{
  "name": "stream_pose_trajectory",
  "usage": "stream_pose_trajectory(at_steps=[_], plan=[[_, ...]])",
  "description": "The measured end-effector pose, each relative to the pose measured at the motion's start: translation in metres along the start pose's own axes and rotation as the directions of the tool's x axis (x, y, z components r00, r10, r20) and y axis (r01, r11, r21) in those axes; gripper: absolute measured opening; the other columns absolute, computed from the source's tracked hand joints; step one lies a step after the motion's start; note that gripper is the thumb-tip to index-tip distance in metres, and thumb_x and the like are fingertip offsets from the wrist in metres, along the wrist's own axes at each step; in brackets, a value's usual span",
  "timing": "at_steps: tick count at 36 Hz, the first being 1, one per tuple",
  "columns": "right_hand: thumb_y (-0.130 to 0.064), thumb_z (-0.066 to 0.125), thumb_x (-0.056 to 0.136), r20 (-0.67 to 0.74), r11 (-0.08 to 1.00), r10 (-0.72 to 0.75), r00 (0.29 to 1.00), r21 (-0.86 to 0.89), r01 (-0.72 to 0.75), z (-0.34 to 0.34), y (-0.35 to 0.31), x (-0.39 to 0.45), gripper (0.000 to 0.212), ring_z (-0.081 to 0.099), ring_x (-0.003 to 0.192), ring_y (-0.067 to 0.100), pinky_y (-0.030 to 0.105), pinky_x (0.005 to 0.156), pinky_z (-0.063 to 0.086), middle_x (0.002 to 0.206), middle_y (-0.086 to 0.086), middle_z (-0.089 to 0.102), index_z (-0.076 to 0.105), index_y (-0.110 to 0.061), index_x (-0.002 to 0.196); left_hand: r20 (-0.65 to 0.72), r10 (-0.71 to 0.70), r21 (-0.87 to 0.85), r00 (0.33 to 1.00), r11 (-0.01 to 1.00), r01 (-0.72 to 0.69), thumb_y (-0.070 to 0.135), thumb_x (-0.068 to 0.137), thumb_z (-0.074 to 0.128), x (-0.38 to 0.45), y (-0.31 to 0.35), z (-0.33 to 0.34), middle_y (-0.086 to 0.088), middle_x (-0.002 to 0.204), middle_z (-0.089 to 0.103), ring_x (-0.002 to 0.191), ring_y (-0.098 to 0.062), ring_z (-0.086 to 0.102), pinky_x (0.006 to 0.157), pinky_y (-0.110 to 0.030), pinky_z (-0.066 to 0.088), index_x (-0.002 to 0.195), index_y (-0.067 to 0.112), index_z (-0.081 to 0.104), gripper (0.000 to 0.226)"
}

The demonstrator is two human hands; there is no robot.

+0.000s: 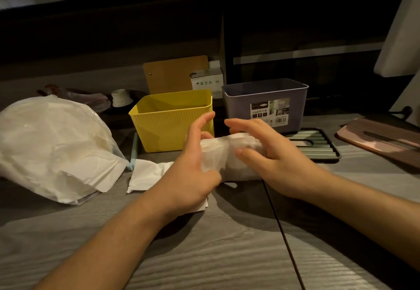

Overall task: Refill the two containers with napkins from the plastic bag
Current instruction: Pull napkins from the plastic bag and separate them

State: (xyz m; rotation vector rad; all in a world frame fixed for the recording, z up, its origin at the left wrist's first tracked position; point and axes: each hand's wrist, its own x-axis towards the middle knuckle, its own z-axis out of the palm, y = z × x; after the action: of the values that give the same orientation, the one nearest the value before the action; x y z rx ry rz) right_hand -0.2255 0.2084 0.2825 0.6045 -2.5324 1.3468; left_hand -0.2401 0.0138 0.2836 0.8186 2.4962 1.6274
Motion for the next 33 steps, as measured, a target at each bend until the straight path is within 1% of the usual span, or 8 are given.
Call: stream_pose_trajectory(at_steps=[2, 6, 11, 16, 21, 27, 31, 33], plan=[[-0.015, 0.057, 0.097, 0.052, 1.000, -0.014, 0.999, -0.015, 0.015, -0.001, -0.001, -0.002, 0.062, 0.044, 0.115, -0.017, 0.014, 0.087, 0.049, 0.132, -0.024, 0.041, 0.036, -0.043, 0.149, -0.021, 0.001, 0.044, 1.000, 0.999, 0.000, -0.014, 0.084, 0.062, 0.001, -0.002, -0.002, -0.001, 0.123, 0.044, 0.086, -0.016, 0.064, 0.067, -0.020, 0.052, 0.148, 0.056, 0.016, 0.106], [0.001, 0.055, 0.094, 0.075, 0.998, -0.005, 0.997, -0.064, 0.010, -0.004, 0.001, -0.002, 0.072, 0.051, 0.079, -0.021, 0.009, 0.067, 0.046, 0.123, -0.016, 0.044, 0.034, -0.042, 0.148, -0.045, -0.041, 0.104, 0.998, 0.993, 0.046, -0.010, 0.084, 0.065, 0.002, -0.005, -0.005, 0.003, 0.120, 0.045, 0.077, -0.030, 0.067, 0.061, -0.040, 0.060, 0.142, 0.063, 0.016, 0.105], [0.011, 0.050, 0.091, 0.011, 0.996, 0.047, 0.999, 0.079, -0.047, -0.005, 0.004, 0.000, 0.077, 0.059, 0.064, 0.000, 0.016, 0.054, 0.047, 0.119, -0.013, 0.049, 0.038, -0.043, 0.145, -0.071, -0.046, 0.093, 0.996, 0.994, 0.053, -0.007, 0.085, 0.068, 0.002, -0.003, -0.008, 0.004, 0.121, 0.048, 0.084, -0.011, 0.067, 0.071, -0.036, 0.062, 0.143, 0.058, 0.019, 0.101], [0.009, 0.054, 0.090, 0.047, 0.973, 0.123, 0.991, 0.189, -0.129, -0.001, 0.004, 0.001, 0.091, 0.063, 0.097, 0.014, 0.037, 0.085, 0.060, 0.119, -0.023, 0.045, 0.022, -0.055, 0.147, -0.012, -0.059, 0.136, 0.998, 0.989, 0.060, -0.005, 0.085, 0.067, -0.001, -0.002, -0.006, 0.003, 0.130, 0.039, 0.093, -0.021, 0.065, 0.067, -0.025, 0.059, 0.143, 0.062, 0.012, 0.105], [0.000, 0.065, 0.091, -0.006, 0.968, 0.162, 0.987, 0.194, -0.158, -0.002, 0.003, 0.003, 0.080, 0.067, 0.095, 0.012, 0.033, 0.083, 0.061, 0.118, -0.007, 0.056, 0.031, -0.046, 0.148, -0.092, -0.014, 0.129, 0.996, 0.991, 0.026, -0.006, 0.089, 0.061, 0.001, -0.002, -0.007, 0.004, 0.116, 0.043, 0.063, -0.012, 0.061, 0.056, -0.036, 0.057, 0.142, 0.058, 0.021, 0.093], [0.002, 0.066, 0.090, -0.069, 0.890, 0.227, 0.971, 0.419, -0.178, -0.004, 0.005, 0.007, 0.070, 0.066, 0.107, 0.018, 0.038, 0.085, 0.062, 0.123, -0.003, 0.059, 0.046, -0.039, 0.143, -0.184, -0.079, -0.116, 0.980, 0.991, 0.058, 0.008, 0.092, 0.069, 0.000, 0.005, -0.013, 0.004, 0.116, 0.059, 0.095, -0.004, 0.069, 0.076, -0.024, 0.060, 0.136, 0.041, 0.049, 0.058], [0.003, 0.062, 0.090, -0.108, 0.877, 0.252, 0.962, 0.445, -0.180, -0.006, 0.004, 0.009, 0.065, 0.060, 0.107, 0.015, 0.027, 0.076, 0.060, 0.120, -0.017, 0.054, 0.051, -0.038, 0.139, -0.309, -0.113, -0.030, 0.944, 0.994, 0.109, 0.015, 0.099, 0.060, 0.001, 0.011, -0.034, 0.008, 0.090, 0.072, 0.079, -0.009, 0.068, 0.066, -0.021, 0.056, 0.106, 0.026, 0.071, 0.018], [0.003, 0.062, 0.089, -0.097, 0.862, 0.278, 0.956, 0.464, -0.203, -0.007, 0.006, 0.011, 0.063, 0.056, 0.115, 0.017, 0.035, 0.090, 0.057, 0.129, -0.011, 0.052, 0.055, -0.041, 0.134, -0.308, -0.114, 0.104, 0.944, 0.983, 0.153, 0.014, 0.098, 0.063, 0.000, 0.015, -0.050, 0.005, 0.084, 0.072, 0.073, -0.011, 0.066, 0.063, -0.023, 0.053, 0.100, 0.024, 0.073, 0.014]])
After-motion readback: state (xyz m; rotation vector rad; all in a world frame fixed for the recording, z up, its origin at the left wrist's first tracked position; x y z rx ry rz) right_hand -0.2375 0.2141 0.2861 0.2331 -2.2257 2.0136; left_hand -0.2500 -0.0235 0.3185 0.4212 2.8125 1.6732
